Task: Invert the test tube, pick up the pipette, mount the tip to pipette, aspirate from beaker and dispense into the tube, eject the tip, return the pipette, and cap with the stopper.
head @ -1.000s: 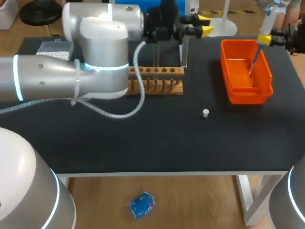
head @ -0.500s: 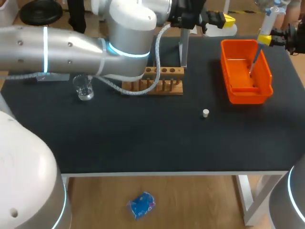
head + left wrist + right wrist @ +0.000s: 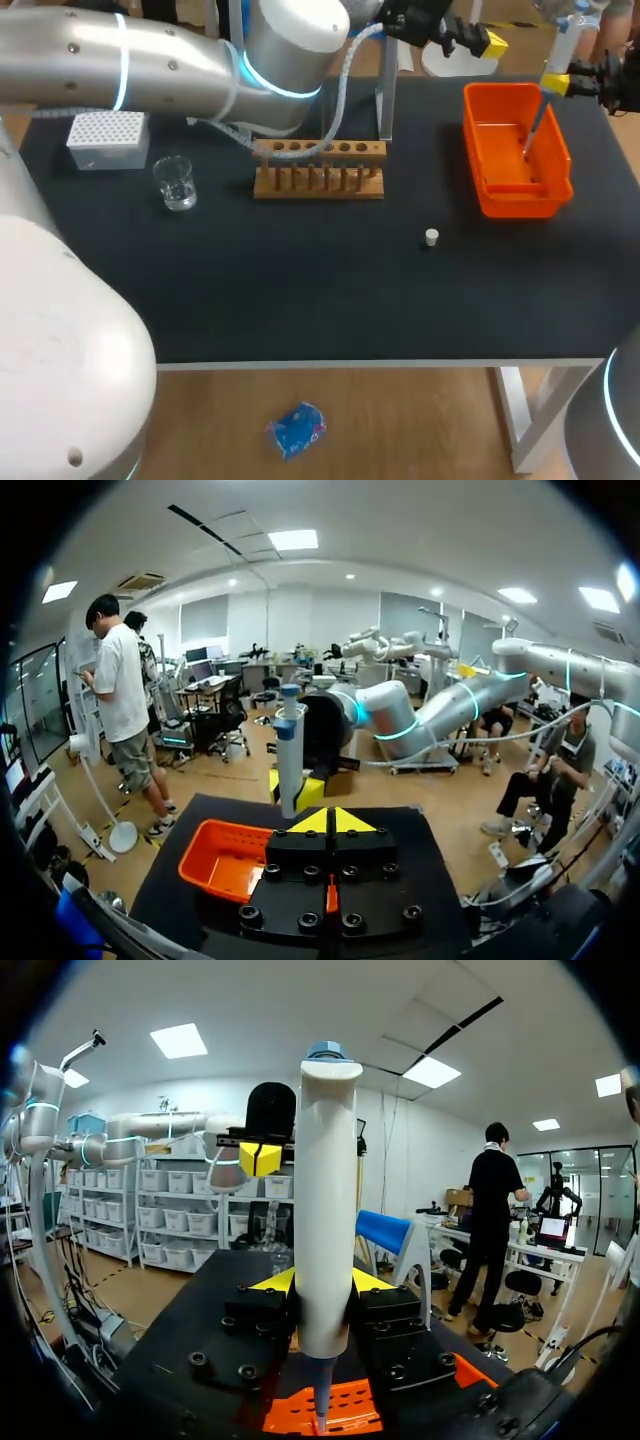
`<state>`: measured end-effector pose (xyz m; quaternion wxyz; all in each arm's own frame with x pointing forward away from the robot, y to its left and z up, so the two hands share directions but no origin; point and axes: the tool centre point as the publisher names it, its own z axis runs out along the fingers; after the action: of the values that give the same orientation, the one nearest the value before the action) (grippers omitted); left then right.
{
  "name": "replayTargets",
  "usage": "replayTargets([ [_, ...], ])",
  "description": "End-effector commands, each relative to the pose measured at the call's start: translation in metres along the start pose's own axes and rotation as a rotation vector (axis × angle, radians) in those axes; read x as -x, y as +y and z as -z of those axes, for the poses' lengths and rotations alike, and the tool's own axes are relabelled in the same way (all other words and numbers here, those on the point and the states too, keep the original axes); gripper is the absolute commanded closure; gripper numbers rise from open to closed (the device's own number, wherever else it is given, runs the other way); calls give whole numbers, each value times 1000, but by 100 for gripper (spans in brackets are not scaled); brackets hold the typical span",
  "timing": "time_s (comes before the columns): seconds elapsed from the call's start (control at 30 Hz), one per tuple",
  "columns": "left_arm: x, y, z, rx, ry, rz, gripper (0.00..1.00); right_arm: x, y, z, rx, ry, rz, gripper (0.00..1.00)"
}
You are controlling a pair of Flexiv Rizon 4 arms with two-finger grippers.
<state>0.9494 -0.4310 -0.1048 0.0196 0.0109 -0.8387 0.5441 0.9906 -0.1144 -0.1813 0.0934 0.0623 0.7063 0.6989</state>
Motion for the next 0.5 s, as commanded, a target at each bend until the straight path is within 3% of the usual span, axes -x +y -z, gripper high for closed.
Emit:
replayTargets([
  [0.03,11,-4,-8,142,-10,20,100,1,0,1,0,4,1,100],
  [0.33,25,-5,-13,155,-86,53,100,1,0,1,0,4,1,100],
  [0.5,28,-5,-18,155,-88,63,100,1,0,1,0,4,1,100],
])
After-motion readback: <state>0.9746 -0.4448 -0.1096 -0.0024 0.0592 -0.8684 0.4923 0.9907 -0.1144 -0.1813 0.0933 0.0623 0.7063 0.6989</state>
